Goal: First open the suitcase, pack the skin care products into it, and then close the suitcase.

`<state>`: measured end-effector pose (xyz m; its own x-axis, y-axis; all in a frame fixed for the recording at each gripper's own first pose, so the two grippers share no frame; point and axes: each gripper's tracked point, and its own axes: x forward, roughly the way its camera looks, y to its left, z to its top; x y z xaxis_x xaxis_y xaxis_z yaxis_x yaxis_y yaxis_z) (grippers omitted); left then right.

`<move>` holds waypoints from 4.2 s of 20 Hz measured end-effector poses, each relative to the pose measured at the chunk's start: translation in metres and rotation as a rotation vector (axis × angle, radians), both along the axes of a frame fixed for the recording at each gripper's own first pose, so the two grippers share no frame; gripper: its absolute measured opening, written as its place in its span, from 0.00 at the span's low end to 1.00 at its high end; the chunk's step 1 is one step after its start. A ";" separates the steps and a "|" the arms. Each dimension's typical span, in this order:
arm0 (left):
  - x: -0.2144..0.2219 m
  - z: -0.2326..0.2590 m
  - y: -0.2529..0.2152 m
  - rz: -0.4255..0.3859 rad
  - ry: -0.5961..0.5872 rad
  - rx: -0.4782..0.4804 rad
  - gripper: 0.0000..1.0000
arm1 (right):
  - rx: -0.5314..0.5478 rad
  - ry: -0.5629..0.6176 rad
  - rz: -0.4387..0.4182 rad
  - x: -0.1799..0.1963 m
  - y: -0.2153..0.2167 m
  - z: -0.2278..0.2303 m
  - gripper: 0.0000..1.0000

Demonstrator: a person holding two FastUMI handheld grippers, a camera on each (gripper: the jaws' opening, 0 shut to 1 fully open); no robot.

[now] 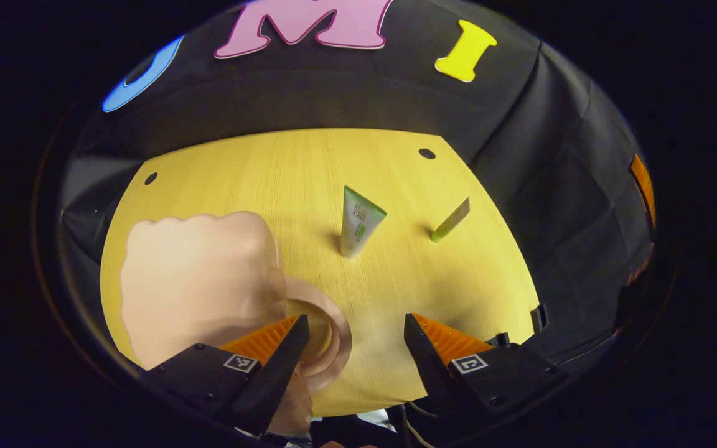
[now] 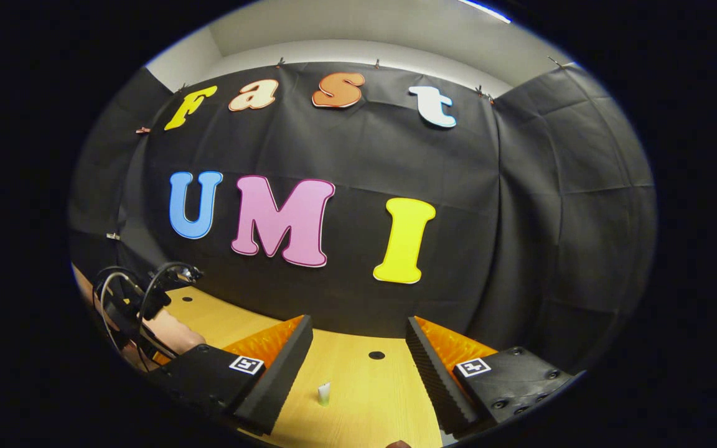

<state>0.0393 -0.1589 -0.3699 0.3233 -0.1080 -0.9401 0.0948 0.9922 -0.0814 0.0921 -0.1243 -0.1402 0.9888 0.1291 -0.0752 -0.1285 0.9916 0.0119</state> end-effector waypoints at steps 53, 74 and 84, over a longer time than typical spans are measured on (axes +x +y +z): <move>-0.044 0.051 0.629 0.653 -0.264 -0.032 0.18 | -0.101 -0.039 0.119 0.034 0.251 0.065 0.96; 0.059 0.197 0.230 -0.077 -0.792 -0.216 0.96 | -0.030 0.061 -0.071 0.031 0.171 0.020 0.96; 0.056 0.059 0.013 -0.347 -0.511 -0.272 0.96 | -0.048 0.075 0.003 0.044 0.121 0.001 0.96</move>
<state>0.0958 -0.1458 -0.3112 0.6243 -0.4967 -0.6029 0.4970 0.8480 -0.1840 0.1363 -0.0037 -0.1392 0.9796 0.1268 -0.1556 -0.1324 0.9909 -0.0261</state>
